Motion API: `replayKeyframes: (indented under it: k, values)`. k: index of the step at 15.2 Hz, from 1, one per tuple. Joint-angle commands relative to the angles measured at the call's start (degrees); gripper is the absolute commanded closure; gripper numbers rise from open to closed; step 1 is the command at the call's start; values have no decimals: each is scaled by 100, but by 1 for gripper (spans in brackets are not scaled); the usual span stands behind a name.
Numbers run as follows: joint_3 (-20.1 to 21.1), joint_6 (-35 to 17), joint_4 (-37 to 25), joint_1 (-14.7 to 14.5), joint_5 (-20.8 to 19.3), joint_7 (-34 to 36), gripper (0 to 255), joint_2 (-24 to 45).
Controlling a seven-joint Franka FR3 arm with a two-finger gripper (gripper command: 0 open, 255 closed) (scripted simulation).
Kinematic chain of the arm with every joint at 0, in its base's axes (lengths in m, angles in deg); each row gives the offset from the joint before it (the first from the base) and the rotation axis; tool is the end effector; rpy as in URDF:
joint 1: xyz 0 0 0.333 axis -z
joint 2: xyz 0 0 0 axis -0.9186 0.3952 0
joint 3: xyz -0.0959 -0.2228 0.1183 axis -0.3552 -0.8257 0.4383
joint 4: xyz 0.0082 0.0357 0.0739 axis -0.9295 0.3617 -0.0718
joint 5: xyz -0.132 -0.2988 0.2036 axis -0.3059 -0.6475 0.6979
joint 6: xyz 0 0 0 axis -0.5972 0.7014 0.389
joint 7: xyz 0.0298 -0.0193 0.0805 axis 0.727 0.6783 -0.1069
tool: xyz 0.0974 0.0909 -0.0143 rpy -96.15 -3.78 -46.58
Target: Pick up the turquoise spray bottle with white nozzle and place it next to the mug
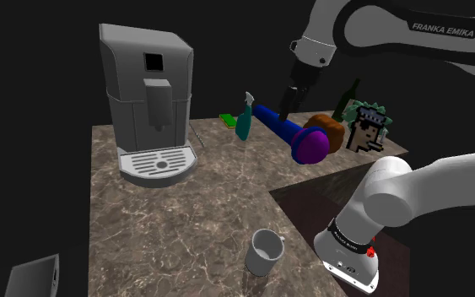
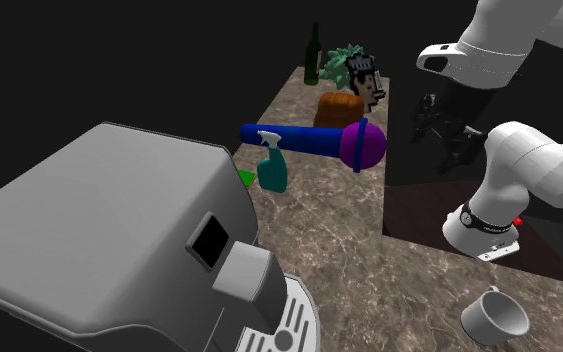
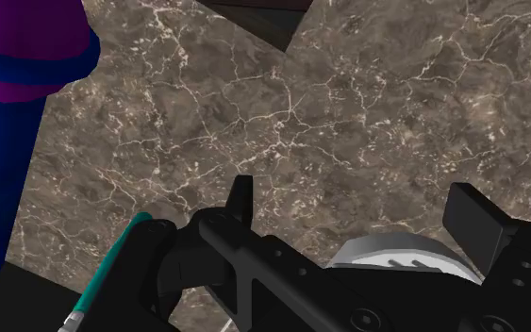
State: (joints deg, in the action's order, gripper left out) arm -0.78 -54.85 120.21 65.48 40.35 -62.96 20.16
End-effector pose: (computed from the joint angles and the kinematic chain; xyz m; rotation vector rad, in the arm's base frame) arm 0.3468 0.0358 0.5059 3.1243 0.1000 0.0740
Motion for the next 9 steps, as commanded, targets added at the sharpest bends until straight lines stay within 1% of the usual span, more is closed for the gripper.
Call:
replayKeyframes:
  k: [1,9]
  values:
    - [0,0,0,0,0,0,0,0]
    - [-434,-943,-471,383,-402,-346,0,1369]
